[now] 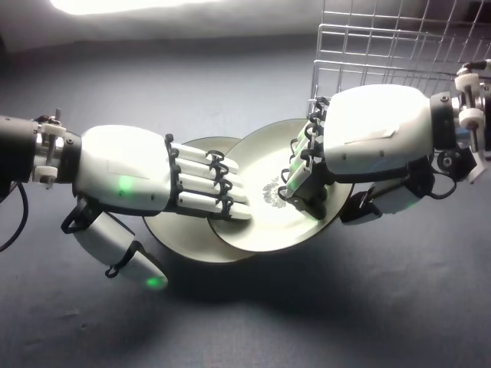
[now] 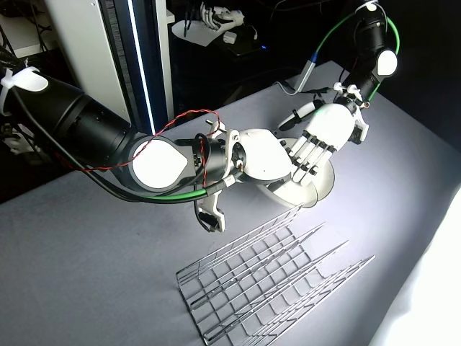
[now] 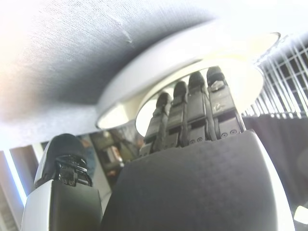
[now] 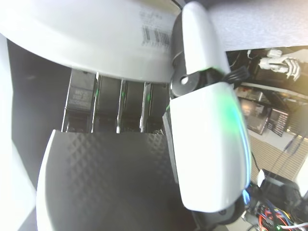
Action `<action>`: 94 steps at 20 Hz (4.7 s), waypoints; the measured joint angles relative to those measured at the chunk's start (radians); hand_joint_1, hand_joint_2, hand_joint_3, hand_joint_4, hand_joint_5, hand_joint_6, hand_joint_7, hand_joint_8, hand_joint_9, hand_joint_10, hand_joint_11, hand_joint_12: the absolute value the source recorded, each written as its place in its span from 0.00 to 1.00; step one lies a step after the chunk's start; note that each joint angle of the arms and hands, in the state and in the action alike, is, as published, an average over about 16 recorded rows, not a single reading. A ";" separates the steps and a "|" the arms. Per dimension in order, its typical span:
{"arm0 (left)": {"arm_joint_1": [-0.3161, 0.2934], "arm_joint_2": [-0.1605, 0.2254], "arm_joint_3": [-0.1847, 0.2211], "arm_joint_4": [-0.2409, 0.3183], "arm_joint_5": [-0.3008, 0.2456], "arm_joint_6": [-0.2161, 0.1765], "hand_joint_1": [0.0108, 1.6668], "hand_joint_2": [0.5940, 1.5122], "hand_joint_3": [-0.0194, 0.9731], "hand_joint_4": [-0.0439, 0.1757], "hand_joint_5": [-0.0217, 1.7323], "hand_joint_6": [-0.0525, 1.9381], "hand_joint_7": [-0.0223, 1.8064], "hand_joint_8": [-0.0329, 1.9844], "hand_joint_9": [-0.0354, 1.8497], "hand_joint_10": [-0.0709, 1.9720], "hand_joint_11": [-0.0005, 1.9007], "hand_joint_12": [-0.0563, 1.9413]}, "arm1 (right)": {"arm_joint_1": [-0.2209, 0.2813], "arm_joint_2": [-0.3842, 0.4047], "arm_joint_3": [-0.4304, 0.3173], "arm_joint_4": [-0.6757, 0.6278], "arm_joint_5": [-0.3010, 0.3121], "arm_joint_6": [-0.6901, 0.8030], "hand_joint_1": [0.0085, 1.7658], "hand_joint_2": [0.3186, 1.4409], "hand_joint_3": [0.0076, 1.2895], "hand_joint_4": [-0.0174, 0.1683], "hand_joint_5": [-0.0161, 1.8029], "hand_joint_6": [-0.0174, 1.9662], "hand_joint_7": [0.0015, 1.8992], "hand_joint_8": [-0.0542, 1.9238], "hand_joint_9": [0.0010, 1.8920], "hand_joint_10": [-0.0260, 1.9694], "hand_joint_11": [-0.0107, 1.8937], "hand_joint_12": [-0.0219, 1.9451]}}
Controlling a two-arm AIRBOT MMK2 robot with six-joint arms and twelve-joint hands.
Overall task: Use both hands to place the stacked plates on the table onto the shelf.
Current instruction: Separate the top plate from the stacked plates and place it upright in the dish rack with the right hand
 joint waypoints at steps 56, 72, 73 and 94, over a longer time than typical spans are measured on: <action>-0.022 0.376 -0.167 -0.111 0.030 -0.027 0.00 0.61 0.04 0.21 0.02 0.03 0.02 0.01 0.03 0.04 0.01 0.03 | 0.272 0.092 -0.227 0.591 -0.274 0.109 0.76 0.66 0.00 0.04 0.44 0.57 0.50 0.53 0.50 0.59 0.46 0.63; 0.015 0.395 -0.170 -0.053 0.128 0.075 0.00 0.60 0.04 0.21 0.02 0.03 0.02 0.01 0.03 0.04 0.01 0.03 | 0.292 0.091 -0.229 0.977 -0.374 0.150 0.77 0.66 0.00 0.04 0.44 0.56 0.50 0.53 0.51 0.60 0.48 0.66; 0.017 0.396 -0.168 -0.052 0.128 0.075 0.00 0.60 0.04 0.21 0.02 0.03 0.02 0.01 0.03 0.04 0.01 0.03 | 0.294 0.091 -0.229 0.992 -0.375 0.150 0.77 0.66 0.00 0.04 0.44 0.56 0.50 0.53 0.51 0.60 0.48 0.66; 0.026 0.398 -0.155 -0.051 0.126 0.069 0.00 0.59 0.04 0.21 0.02 0.03 0.02 0.01 0.03 0.04 0.01 0.03 | 0.330 0.134 -0.186 1.149 -0.351 0.150 0.77 0.67 0.00 0.04 0.44 0.56 0.50 0.54 0.50 0.60 0.46 0.66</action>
